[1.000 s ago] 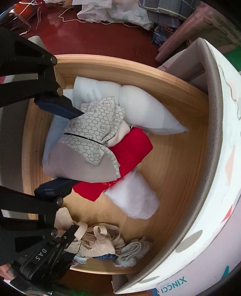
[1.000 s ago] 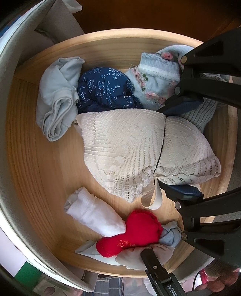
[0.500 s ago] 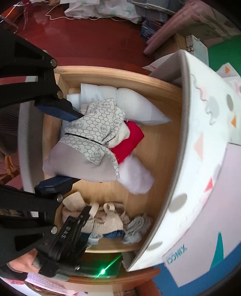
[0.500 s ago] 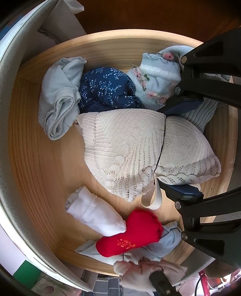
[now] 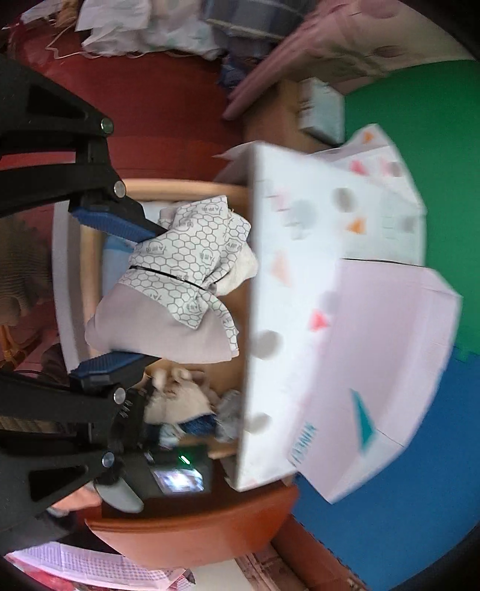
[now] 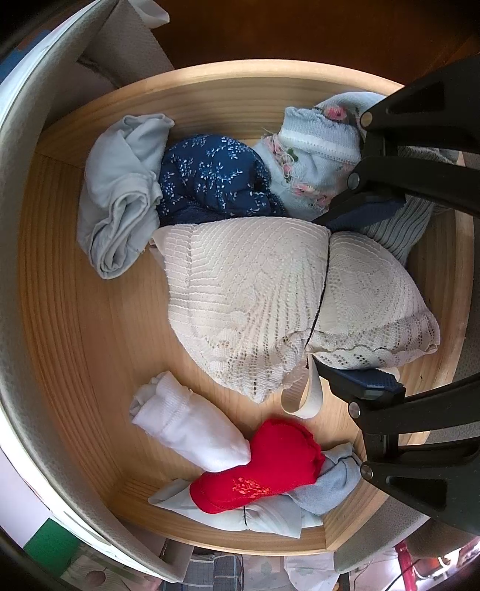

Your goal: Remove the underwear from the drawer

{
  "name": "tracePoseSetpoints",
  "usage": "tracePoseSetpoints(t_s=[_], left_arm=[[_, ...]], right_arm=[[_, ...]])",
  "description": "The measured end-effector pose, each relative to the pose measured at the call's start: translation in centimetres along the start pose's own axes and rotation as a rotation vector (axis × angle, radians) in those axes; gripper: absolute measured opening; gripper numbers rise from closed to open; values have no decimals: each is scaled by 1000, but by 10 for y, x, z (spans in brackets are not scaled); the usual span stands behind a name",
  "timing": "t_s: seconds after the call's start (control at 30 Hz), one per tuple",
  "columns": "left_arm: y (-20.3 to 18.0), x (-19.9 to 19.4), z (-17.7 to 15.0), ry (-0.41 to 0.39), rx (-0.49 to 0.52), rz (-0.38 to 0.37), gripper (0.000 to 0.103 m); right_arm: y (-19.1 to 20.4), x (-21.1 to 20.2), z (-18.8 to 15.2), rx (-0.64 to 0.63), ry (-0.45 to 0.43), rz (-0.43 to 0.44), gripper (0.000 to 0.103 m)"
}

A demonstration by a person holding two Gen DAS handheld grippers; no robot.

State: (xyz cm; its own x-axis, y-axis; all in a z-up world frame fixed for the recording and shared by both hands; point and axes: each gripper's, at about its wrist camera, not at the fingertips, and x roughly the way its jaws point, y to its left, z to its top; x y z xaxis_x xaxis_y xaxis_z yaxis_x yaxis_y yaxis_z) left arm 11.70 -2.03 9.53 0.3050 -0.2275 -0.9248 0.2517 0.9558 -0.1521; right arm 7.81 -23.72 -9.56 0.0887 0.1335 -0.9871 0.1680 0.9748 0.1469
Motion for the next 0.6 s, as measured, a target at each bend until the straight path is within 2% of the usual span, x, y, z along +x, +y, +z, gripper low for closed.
tracePoseSetpoints(t_s=[0.2, 0.33, 0.5, 0.6], left_arm=[[-12, -54, 52, -150, 44, 20, 56], [-24, -83, 101, -243, 68, 26, 56], [-44, -89, 156, -303, 118, 36, 56], [-55, -74, 184, -299, 141, 37, 56]], right_arm=[[0, -1, 2, 5, -2, 0, 60], [2, -2, 2, 5, -4, -6, 60], [3, -4, 0, 7, -6, -14, 60], [5, -4, -1, 9, -5, -22, 60]])
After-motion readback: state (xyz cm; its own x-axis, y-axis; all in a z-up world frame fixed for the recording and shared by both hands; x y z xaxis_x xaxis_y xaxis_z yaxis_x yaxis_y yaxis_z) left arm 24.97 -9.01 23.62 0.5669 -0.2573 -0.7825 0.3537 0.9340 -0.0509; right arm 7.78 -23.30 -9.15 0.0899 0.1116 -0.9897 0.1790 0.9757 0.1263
